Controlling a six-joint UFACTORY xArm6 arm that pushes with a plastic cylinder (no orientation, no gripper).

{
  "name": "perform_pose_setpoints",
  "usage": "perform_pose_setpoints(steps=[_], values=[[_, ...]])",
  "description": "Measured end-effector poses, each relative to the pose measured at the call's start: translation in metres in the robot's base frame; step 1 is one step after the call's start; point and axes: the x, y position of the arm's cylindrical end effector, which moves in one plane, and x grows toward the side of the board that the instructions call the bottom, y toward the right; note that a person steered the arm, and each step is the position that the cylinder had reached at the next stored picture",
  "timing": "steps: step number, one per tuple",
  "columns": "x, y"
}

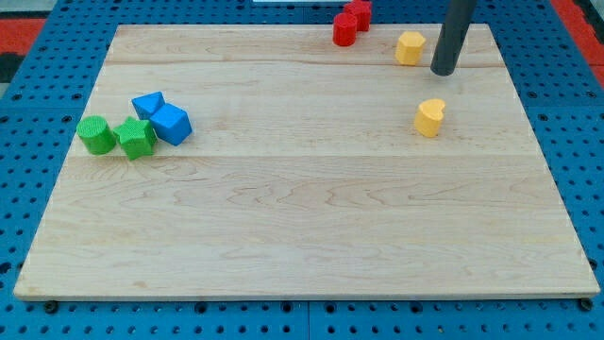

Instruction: Push the yellow hexagon to the right of the red blocks

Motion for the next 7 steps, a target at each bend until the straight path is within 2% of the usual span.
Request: perform_pose_setpoints(steps=[2, 3, 4, 5, 7], values=[[-0.026, 0.002], [-0.023, -0.042], [-0.058, -0.060], [-0.069, -0.064], [-0.071, -0.008]])
